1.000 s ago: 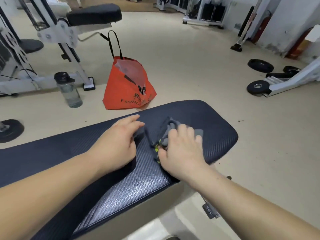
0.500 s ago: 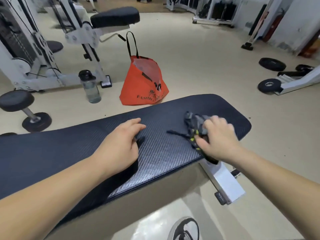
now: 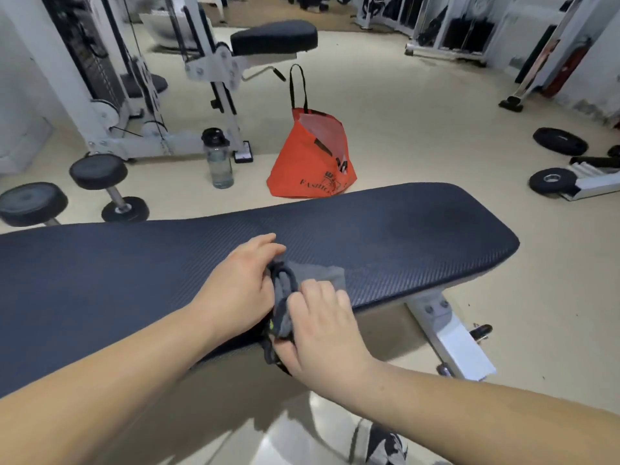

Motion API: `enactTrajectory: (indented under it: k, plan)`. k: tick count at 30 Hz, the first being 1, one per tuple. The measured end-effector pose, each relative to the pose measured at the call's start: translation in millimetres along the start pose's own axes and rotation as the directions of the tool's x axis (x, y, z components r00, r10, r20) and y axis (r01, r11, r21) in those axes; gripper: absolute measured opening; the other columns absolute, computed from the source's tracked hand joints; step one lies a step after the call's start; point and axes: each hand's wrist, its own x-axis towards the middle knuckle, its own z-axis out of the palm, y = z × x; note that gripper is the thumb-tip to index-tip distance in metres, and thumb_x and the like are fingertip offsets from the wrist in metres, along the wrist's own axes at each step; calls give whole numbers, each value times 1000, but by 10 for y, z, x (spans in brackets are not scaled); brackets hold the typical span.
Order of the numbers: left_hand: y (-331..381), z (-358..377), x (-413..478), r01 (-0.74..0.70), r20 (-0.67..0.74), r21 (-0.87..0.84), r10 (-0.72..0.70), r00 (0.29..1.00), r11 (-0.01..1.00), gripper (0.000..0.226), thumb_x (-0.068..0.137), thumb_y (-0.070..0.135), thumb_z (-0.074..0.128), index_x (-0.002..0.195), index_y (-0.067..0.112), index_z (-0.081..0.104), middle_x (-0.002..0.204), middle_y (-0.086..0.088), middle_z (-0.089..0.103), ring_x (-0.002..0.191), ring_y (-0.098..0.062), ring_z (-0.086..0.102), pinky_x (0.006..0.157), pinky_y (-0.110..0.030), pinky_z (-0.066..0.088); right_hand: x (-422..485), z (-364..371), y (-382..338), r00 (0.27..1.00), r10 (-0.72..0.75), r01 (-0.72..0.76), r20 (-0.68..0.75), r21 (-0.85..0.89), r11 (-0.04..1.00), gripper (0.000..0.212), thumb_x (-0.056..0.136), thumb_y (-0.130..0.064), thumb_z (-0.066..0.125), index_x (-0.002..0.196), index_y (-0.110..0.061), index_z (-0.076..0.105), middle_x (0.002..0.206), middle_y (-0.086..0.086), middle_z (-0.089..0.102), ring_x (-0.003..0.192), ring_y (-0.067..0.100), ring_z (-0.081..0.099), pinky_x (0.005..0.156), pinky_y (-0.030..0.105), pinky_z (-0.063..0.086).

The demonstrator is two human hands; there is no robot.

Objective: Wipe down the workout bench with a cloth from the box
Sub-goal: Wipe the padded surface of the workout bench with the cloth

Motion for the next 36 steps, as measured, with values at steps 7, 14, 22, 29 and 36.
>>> enactTrajectory:
  k: [7, 14, 22, 29, 36]
  plan:
    - [-223, -27, -647, -158, -30, 139, 163, 986, 978, 41, 90, 17, 54, 130, 10, 64, 131, -5, 61, 117, -27, 56, 100, -43, 50, 93, 102, 396, 859, -512, 509, 10, -125, 851, 10, 85, -20, 60, 90, -15, 52, 89, 9, 56, 77, 30, 51, 66, 42, 33]
    - [88, 260, -416, -379, 114, 144, 366, 924, 914, 34, 91, 19, 53, 123, 17, 66, 131, -2, 62, 113, -26, 59, 92, -42, 53, -68, -175, 1456, 912, -378, 405, 162, -192, 894, 34, 70, -32, 71, 92, -12, 55, 95, 14, 61, 82, 34, 56, 66, 43, 42]
    - [806, 754, 231, -449, 157, 85, 433, 888, 890, 37, 89, 19, 53, 122, 18, 67, 139, -9, 60, 123, -31, 58, 99, -45, 52, -536, -278, 2567, 969, 248, -241, 5, -217, 946, 38, 82, -41, 58, 104, -11, 53, 109, 12, 56, 100, 36, 52, 83, 46, 49]
    - [1231, 927, 568, -465, 146, 42, 455, 879, 884, 37, 89, 18, 55, 124, 18, 67, 144, -9, 58, 130, -30, 55, 105, -42, 49, -539, -258, 2991, 333, 941, -885, -62, 323, 334, 55, 102, -48, 47, 130, -1, 44, 137, 21, 44, 129, 39, 40, 106, 47, 34]
    - [1227, 1017, 937, -372, 227, 116, 340, 913, 921, 34, 95, 24, 53, 128, 23, 63, 143, 3, 53, 130, -22, 49, 105, -37, 46, -191, -186, 3318, 78, 995, -804, 60, 594, 27, 60, 100, -42, 53, 138, -1, 30, 151, 22, 30, 130, 46, 46, 103, 48, 41]
